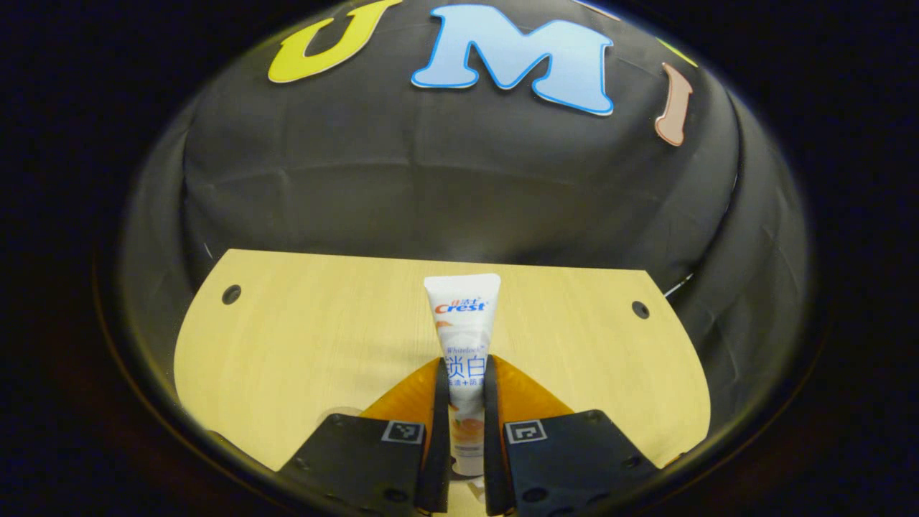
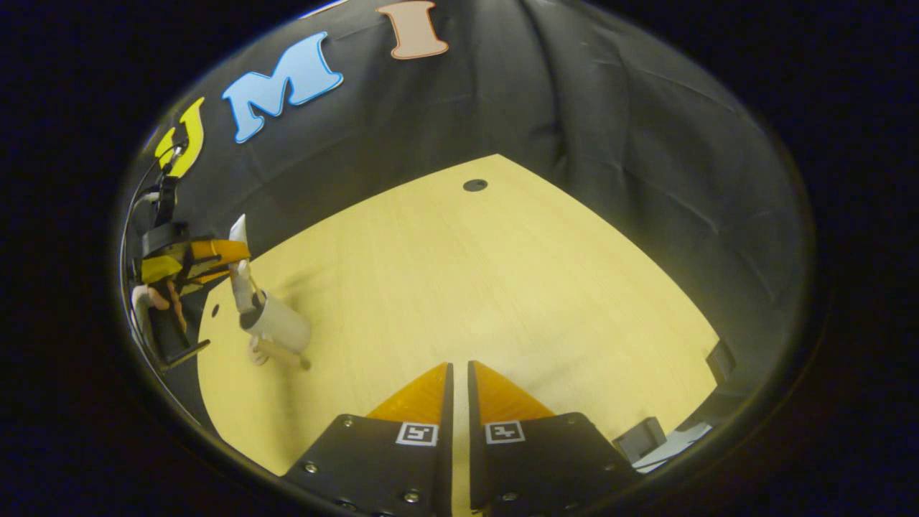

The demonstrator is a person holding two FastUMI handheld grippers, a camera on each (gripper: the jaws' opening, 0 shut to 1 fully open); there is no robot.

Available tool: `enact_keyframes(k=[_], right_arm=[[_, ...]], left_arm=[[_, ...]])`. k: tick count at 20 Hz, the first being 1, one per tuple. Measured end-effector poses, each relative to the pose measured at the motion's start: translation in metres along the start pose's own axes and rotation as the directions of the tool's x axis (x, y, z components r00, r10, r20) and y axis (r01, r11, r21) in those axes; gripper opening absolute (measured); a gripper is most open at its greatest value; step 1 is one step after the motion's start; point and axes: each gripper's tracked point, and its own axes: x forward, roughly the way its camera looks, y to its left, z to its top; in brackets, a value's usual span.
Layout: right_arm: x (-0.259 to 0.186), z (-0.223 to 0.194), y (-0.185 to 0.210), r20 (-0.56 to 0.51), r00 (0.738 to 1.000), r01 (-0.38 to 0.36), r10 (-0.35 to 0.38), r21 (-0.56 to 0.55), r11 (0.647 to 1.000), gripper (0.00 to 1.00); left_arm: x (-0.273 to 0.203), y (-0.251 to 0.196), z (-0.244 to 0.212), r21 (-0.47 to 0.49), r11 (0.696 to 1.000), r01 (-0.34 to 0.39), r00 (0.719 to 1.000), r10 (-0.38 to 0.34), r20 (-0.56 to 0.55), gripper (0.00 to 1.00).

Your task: Put the toothbrush and toothpaste on the desktop into the cup, then pick up the cup and place it on the coaster on the desktop.

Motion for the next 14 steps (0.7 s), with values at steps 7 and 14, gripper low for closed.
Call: enact_keyframes(k=[7,14], right_arm=[[0.0,0.0,-0.001,-0.012,1.0,-0.002,0.002,-0.001,1.0,0.1],[0.005,0.003,0.016,-0.011,0.999,-0.031,0.031,-0.018,0.999,0.1]], left_arm=[[0.008,-0.004,-0.009,0.064,0.998,-0.017,0.999,0.014,0.045,0.36],[-0.018,0.004,-0.032,0.055,0.998,-0.015,1.0,0.014,0.021,0.42]])
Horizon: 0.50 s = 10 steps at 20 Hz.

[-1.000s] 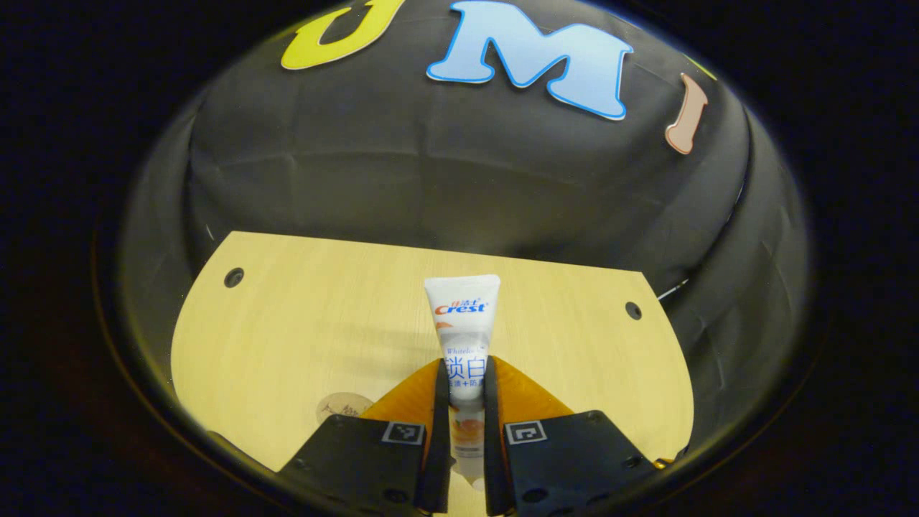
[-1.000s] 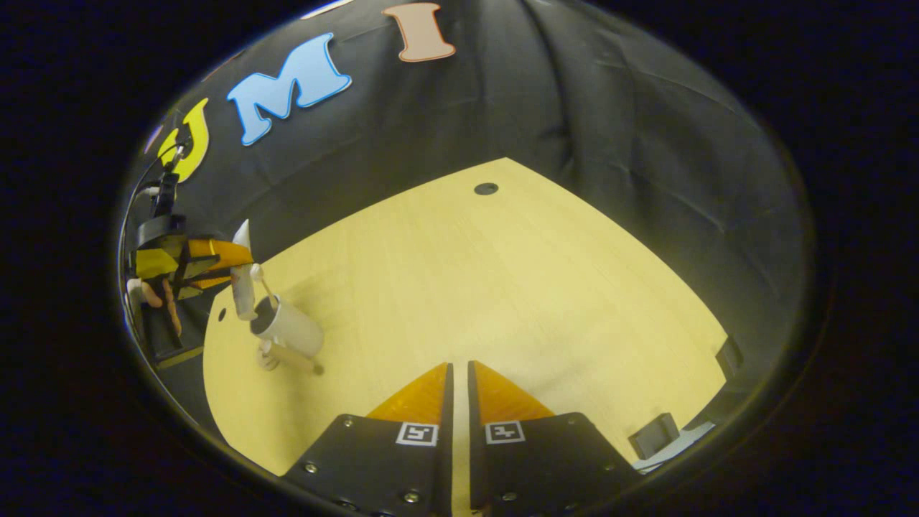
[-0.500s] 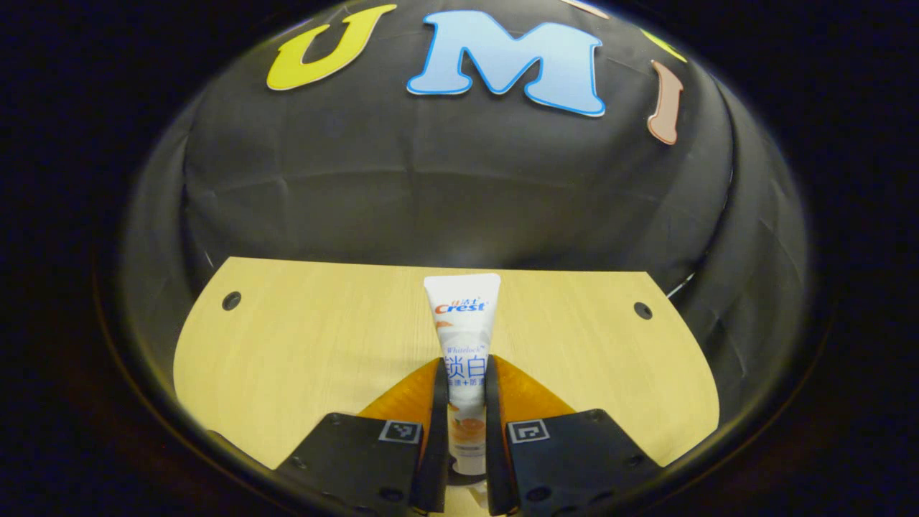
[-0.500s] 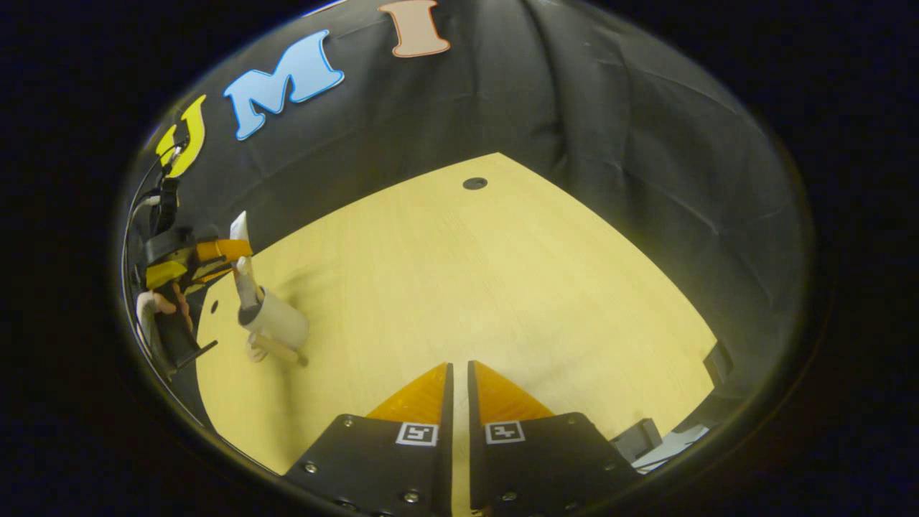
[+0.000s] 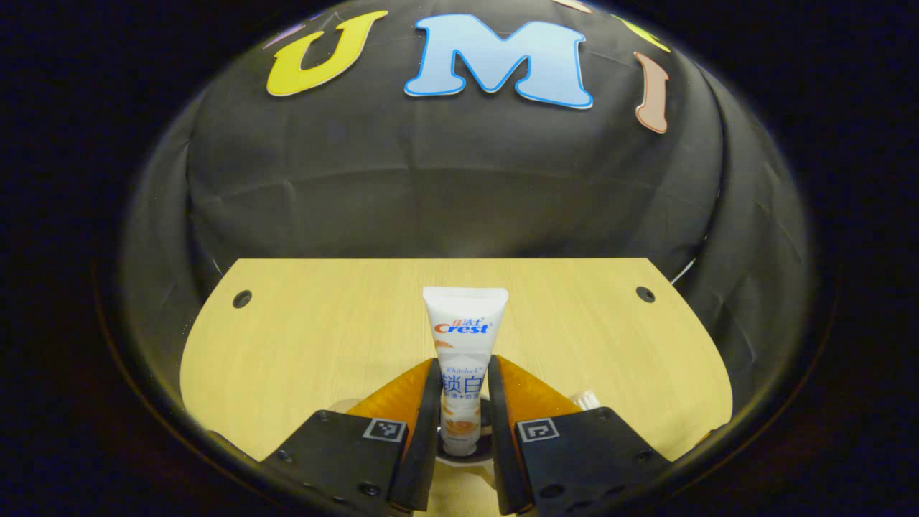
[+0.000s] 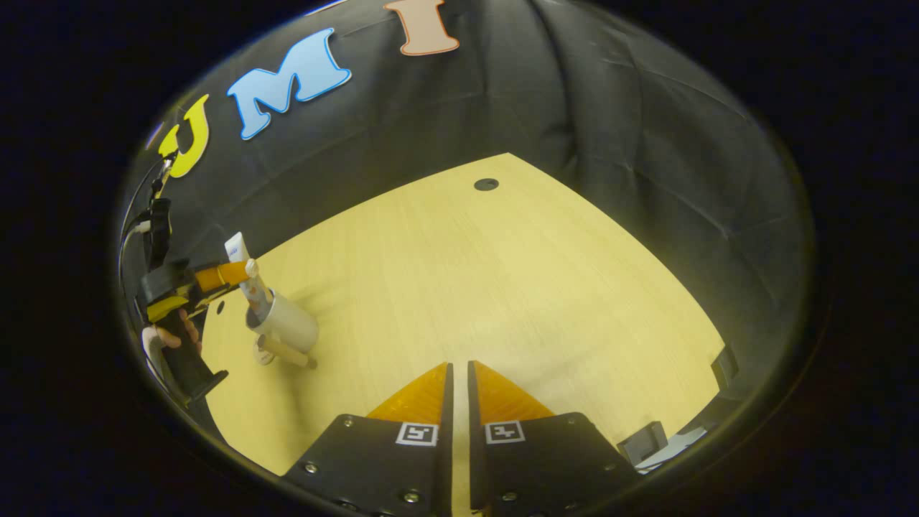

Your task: Put the toothbrush and toothpaste on the desktop into the cup, then pick up the cup and place it on the coaster on the desktop.

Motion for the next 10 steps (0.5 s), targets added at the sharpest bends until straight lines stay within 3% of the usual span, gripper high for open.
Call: enact_keyframes(k=[10], right_arm=[[0.009,-0.005,0.07,-0.034,0.994,-0.109,0.107,-0.083,0.99,0.1]], left_arm=[[-0.053,0.025,-0.009,-0.053,0.998,0.019,1.0,-0.018,0.016,0.46]])
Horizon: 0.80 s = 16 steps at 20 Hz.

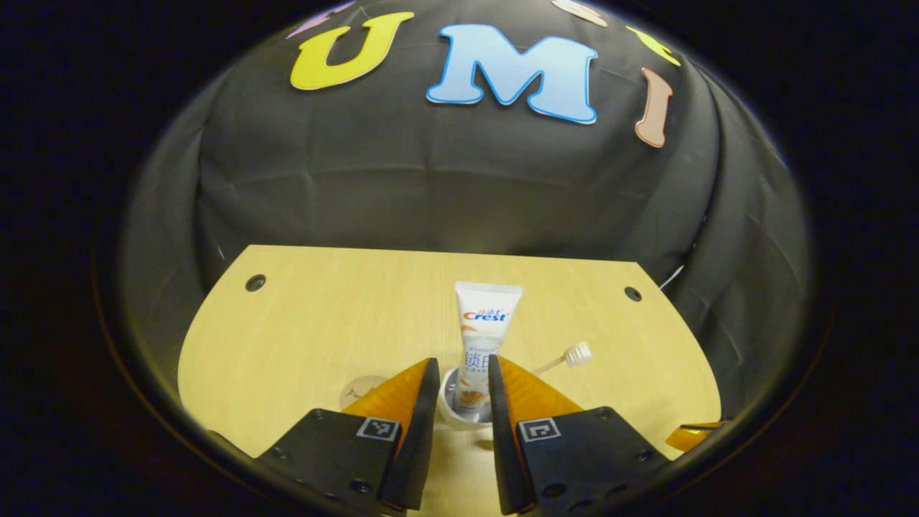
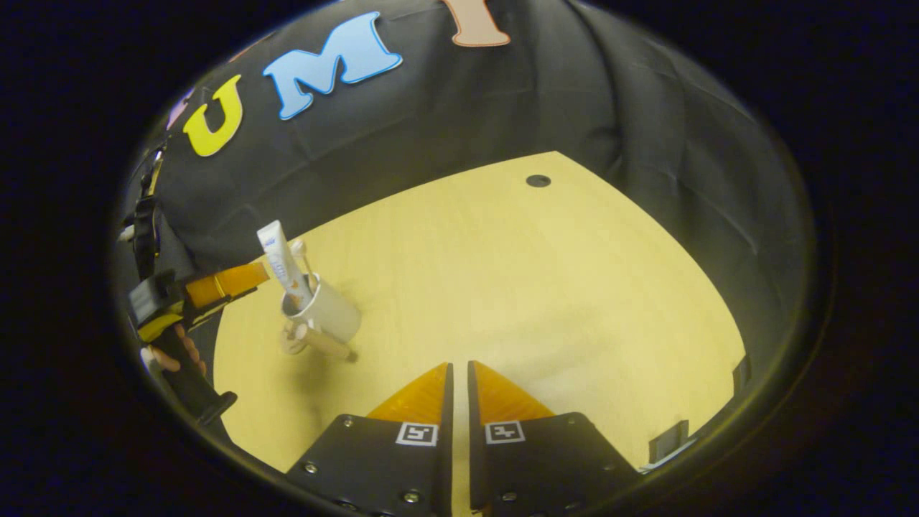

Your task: Put the toothbrush and toothpaste on the desktop into the cup, then pick up the cup and place it on the coaster on the desktop.

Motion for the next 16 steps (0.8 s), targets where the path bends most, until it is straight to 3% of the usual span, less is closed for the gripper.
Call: enact_keyframes(k=[7,8,11,12,16], right_arm=[[0.008,0.011,0.067,-0.011,0.994,-0.106,0.105,-0.121,0.987,0.11],[0.009,0.011,0.074,-0.014,0.993,-0.116,0.116,-0.142,0.983,0.18],[0.013,0.012,0.104,-0.04,0.986,-0.169,0.164,-0.197,0.966,0.21],[0.016,0.012,0.112,-0.048,0.984,-0.176,0.169,-0.218,0.96,0.36],[0.027,0.008,0.139,-0.103,0.977,-0.211,0.188,-0.303,0.929,0.38]], left_arm=[[-0.038,0.045,-0.024,-0.018,0.999,-0.038,0.999,0.038,-0.017,0.46],[-0.043,0.049,-0.027,-0.026,0.999,-0.041,0.999,0.041,-0.021,0.45],[-0.057,0.066,-0.039,-0.032,0.998,-0.058,0.998,0.057,-0.03,0.46],[-0.062,0.07,-0.041,-0.033,0.998,-0.062,0.998,0.061,-0.032,0.46],[-0.074,0.084,-0.047,-0.039,0.996,-0.075,0.997,0.074,-0.035,0.46]])
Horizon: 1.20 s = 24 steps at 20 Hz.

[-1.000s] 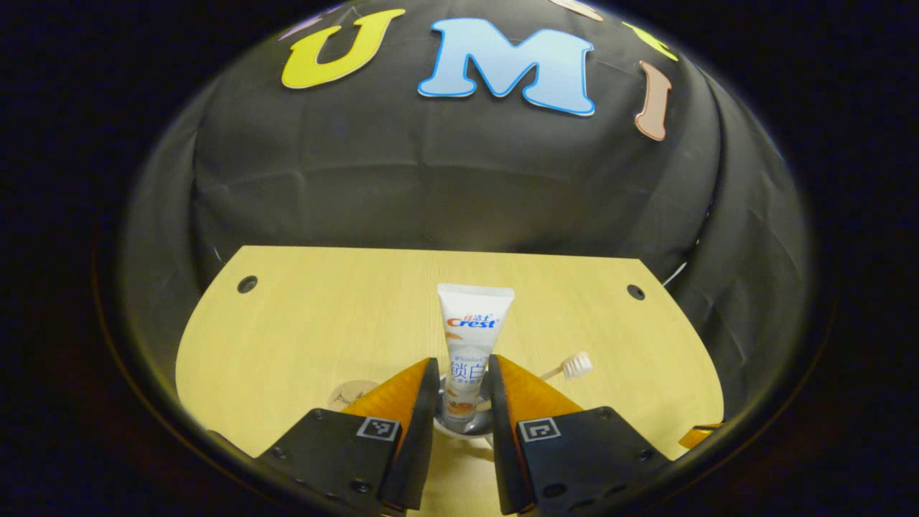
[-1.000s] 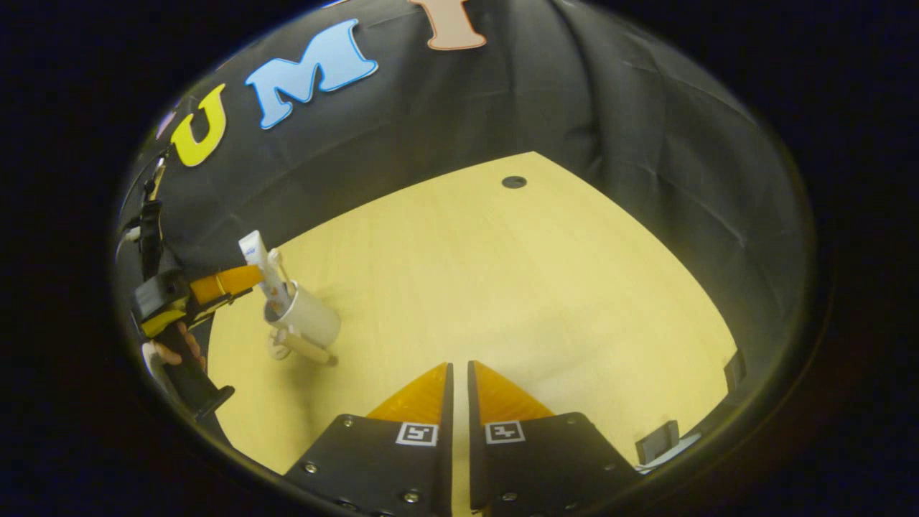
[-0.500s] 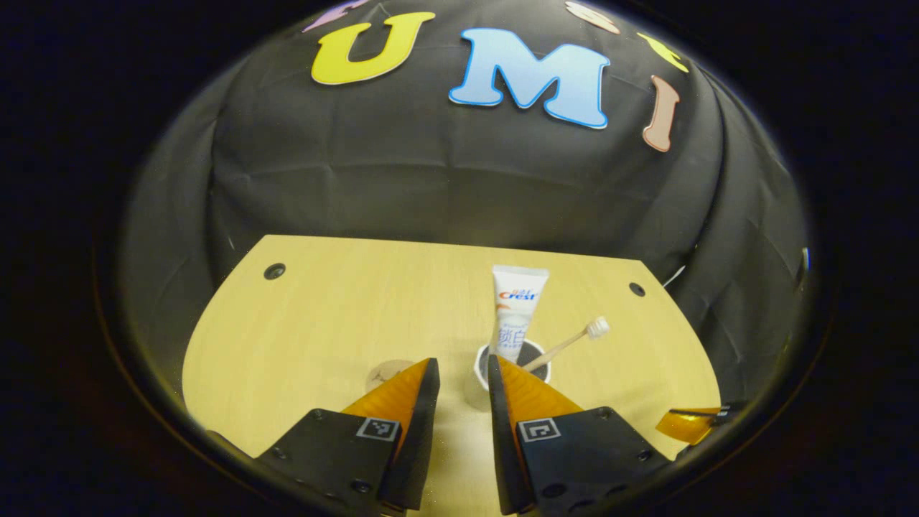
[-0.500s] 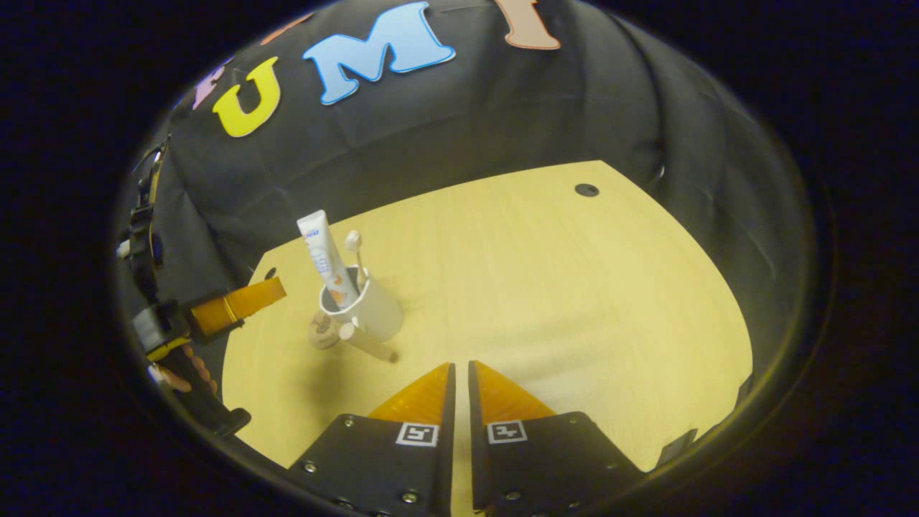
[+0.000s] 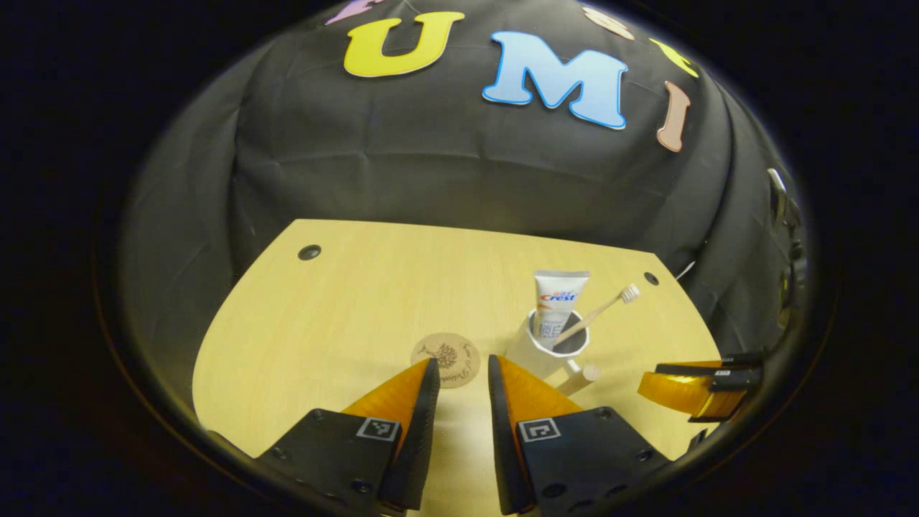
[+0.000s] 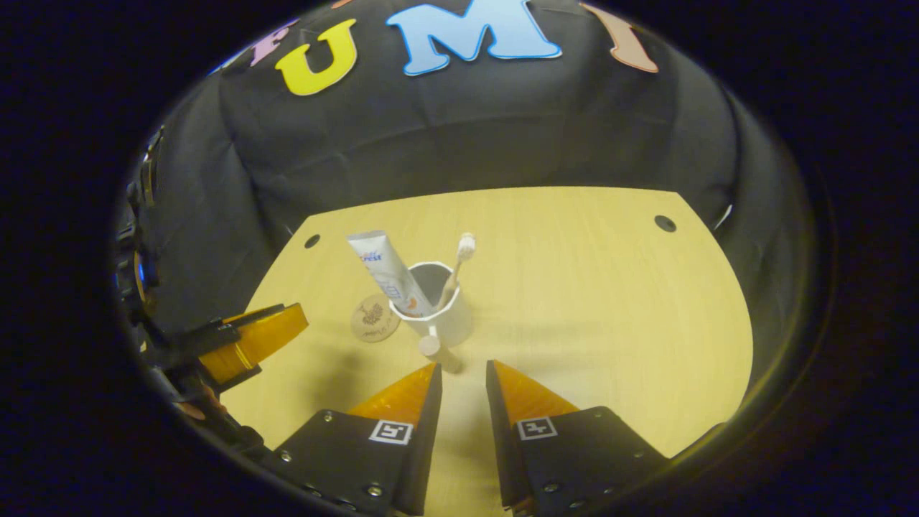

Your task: Put the toothbrush and toothpaste on the desktop into the cup, then pick up the cup and place it on the coaster on the desktop.

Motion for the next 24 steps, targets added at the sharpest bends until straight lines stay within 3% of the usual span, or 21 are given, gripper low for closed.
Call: enact_keyframes(k=[1,2,13,23,24], right_arm=[[0.005,0.0,0.005,-0.019,1.0,-0.006,0.005,-0.023,1.0,0.34],[0.012,-0.002,0.008,-0.04,0.999,-0.007,0.005,-0.05,0.999,0.38],[0.063,-0.006,0.021,-0.179,0.983,-0.006,-0.036,-0.229,0.973,0.39],[0.101,-0.013,0.016,-0.253,0.966,-0.004,-0.054,-0.223,0.975,0.41],[0.102,-0.01,0.016,-0.24,0.969,0.001,-0.054,-0.216,0.976,0.27]], left_arm=[[-0.003,0.005,-0.002,-0.005,1.0,-0.006,1.0,0.006,0.0,0.46],[-0.007,0.009,-0.003,-0.011,1.0,-0.01,1.0,0.01,-0.001,0.46],[-0.034,0.069,-0.031,-0.1,0.988,-0.114,0.993,0.111,-0.04,0.46],[-0.046,0.12,-0.05,-0.18,0.958,-0.225,0.974,0.213,-0.082,0.46],[-0.048,0.122,-0.052,-0.185,0.955,-0.231,0.972,0.219,-0.086,0.46]])
